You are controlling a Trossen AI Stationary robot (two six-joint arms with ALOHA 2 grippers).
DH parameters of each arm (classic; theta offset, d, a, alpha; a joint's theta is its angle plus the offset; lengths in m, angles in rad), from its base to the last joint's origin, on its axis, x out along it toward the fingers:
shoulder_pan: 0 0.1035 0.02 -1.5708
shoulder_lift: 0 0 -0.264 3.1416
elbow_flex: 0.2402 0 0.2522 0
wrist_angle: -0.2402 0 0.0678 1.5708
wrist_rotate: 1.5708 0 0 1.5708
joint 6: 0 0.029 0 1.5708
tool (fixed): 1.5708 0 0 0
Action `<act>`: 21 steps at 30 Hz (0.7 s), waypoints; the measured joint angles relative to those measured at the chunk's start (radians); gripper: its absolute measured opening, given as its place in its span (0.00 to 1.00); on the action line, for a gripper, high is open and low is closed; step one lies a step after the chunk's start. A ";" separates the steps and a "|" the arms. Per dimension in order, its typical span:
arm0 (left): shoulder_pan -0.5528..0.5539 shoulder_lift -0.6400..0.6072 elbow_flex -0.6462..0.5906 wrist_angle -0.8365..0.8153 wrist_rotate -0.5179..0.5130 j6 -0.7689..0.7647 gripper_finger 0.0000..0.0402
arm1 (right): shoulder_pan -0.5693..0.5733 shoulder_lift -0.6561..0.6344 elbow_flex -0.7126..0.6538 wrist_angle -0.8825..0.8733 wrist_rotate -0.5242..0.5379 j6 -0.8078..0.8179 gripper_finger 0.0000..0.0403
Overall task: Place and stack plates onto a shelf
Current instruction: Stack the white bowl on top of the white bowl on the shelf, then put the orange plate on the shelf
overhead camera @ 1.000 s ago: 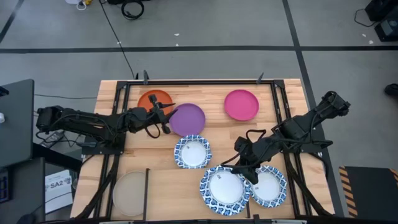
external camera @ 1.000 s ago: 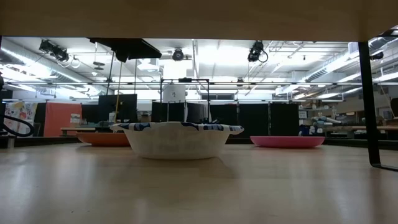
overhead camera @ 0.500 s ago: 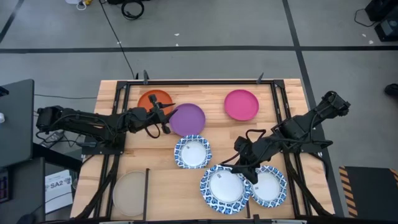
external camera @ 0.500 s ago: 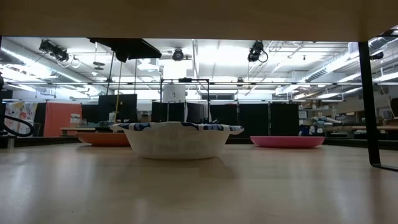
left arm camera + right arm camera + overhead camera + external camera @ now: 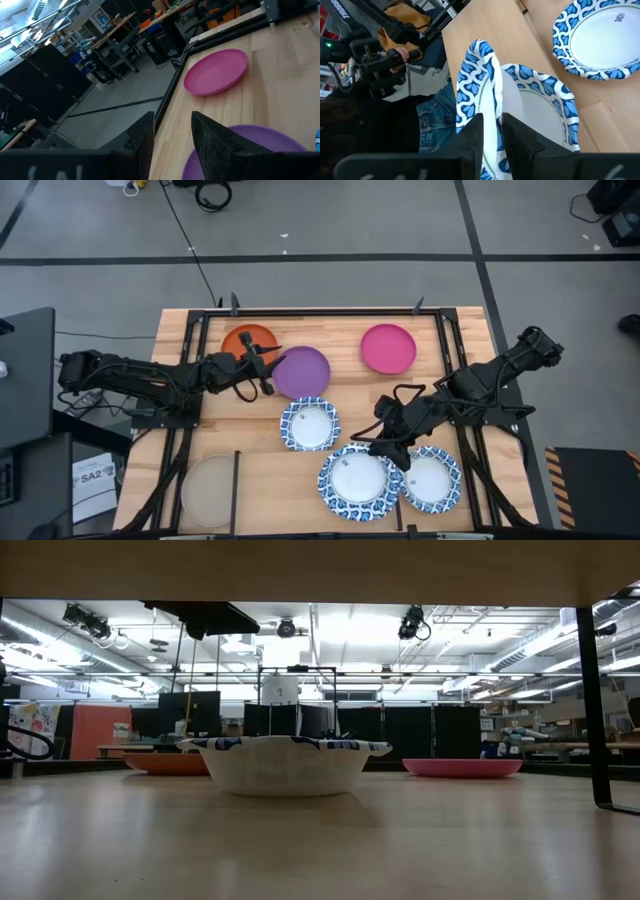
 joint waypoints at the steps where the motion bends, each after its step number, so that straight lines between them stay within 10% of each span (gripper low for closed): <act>1: 0.000 0.000 0.000 0.000 0.000 0.000 0.34 | -0.002 0.000 0.000 0.000 0.000 -0.003 0.21; 21: 0.000 0.000 0.000 0.000 0.000 0.000 0.34 | -0.012 0.000 0.000 -0.108 0.008 -0.057 0.40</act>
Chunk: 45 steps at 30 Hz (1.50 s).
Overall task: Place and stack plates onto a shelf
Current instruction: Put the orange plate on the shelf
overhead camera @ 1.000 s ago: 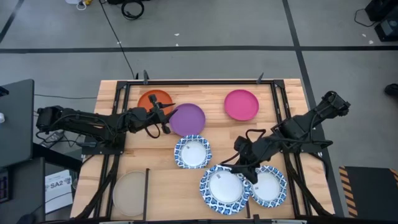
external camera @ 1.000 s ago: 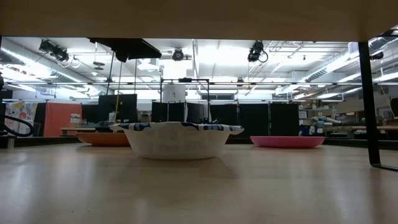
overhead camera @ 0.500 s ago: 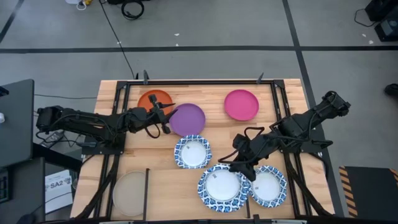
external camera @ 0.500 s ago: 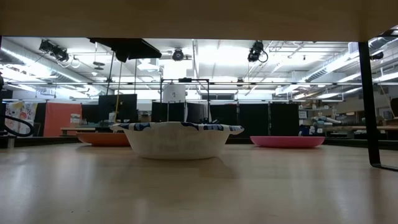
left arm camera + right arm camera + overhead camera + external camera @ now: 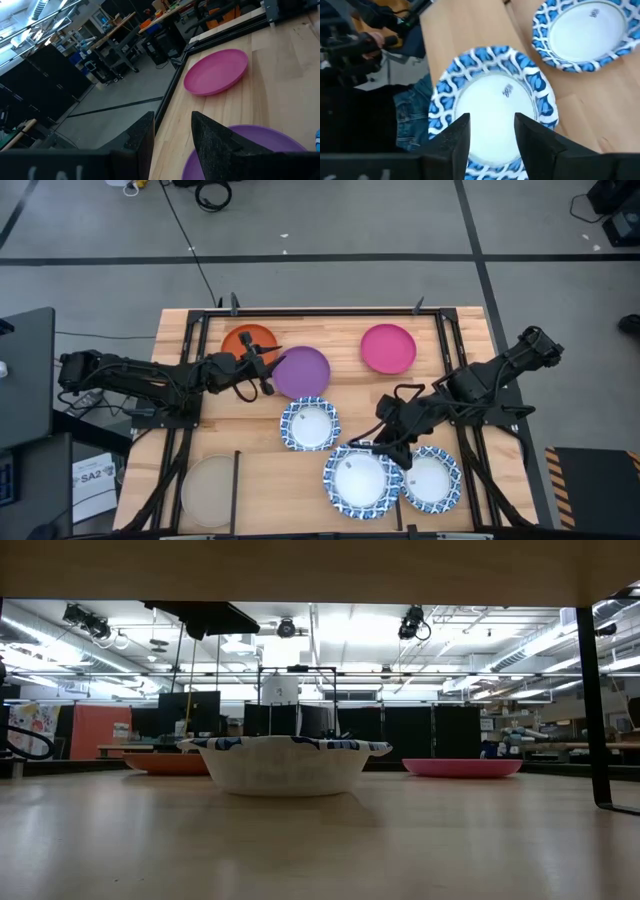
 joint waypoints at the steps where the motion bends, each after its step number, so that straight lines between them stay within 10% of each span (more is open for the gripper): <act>1: 0.000 0.000 0.000 0.000 0.000 0.000 0.34 | -0.004 0.000 0.000 -0.006 0.000 0.000 0.41; 35: 0.000 0.000 0.000 0.000 0.000 -0.001 0.34 | -0.357 0.000 0.000 -0.295 0.002 -0.393 0.42; 45: 0.006 0.000 0.000 -0.001 -0.027 -0.253 0.34 | -0.508 0.000 0.000 -0.313 -0.009 -0.567 0.42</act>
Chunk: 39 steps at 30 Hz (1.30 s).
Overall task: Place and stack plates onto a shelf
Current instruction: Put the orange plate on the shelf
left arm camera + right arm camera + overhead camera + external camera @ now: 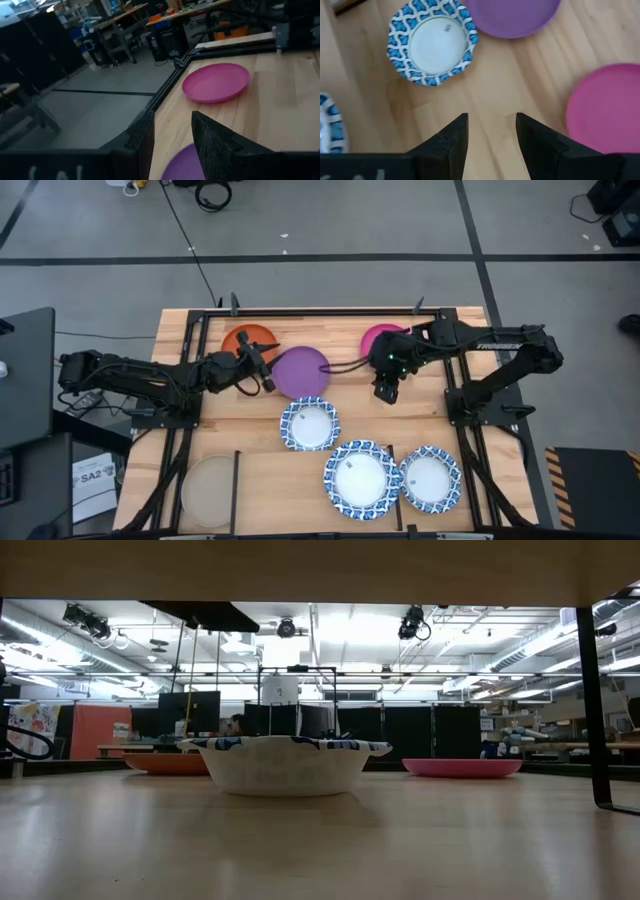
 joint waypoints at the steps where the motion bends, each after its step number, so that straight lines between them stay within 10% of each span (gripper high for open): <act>1: 0.000 0.000 0.000 0.000 -0.004 -0.002 0.34 | -0.013 0.000 0.000 0.000 0.000 -0.015 0.42; 16: 0.110 0.000 0.000 -0.167 0.110 -0.269 0.34 | -0.140 0.000 0.000 0.002 -0.044 -0.119 0.42; 27: 0.220 0.000 0.176 -0.749 0.258 -0.372 0.34 | -0.159 0.000 0.000 0.003 -0.044 -0.151 0.42; 39: 0.276 0.001 0.194 -1.005 0.341 -0.366 0.34 | -0.159 0.000 0.000 0.005 -0.044 -0.151 0.42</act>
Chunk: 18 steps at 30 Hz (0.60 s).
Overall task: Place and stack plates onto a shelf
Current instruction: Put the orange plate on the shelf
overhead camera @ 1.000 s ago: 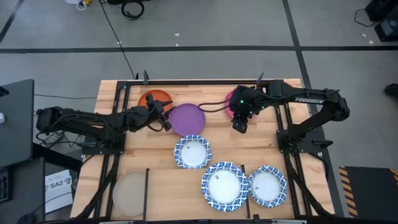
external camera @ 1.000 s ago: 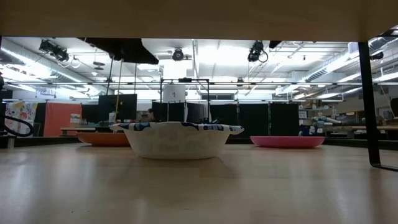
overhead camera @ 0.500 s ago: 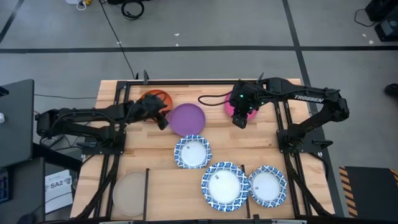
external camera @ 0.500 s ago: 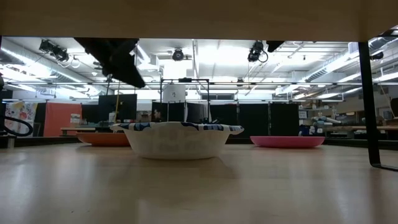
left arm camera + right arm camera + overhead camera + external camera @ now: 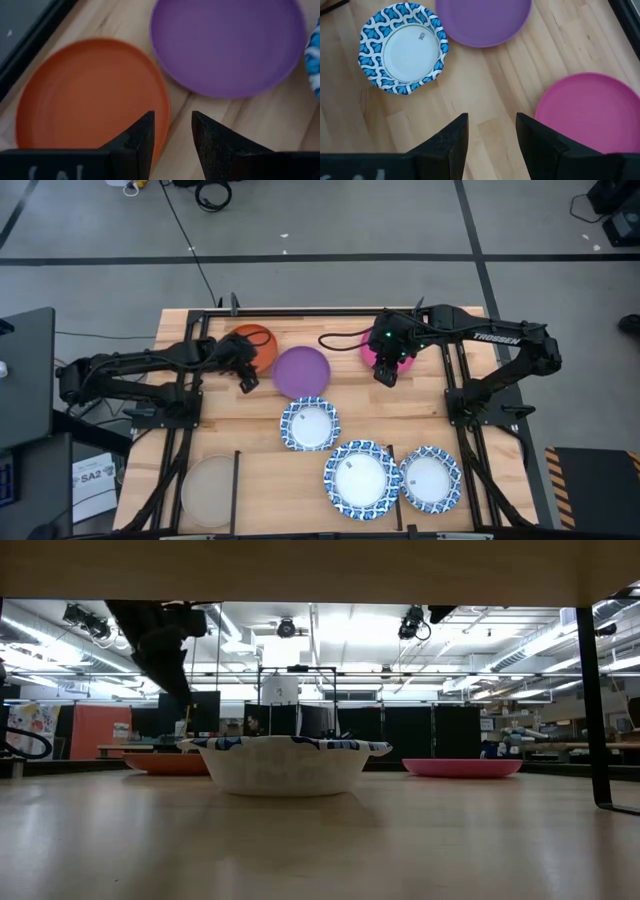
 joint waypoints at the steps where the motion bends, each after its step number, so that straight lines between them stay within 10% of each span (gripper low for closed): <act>1: 0.002 0.000 0.000 -0.010 0.000 0.000 0.34 | 0.000 0.000 0.000 0.002 0.000 0.000 0.42; 18: 0.007 0.038 -0.002 -0.057 0.001 0.186 0.34 | 0.000 0.000 0.000 0.016 0.000 0.000 0.42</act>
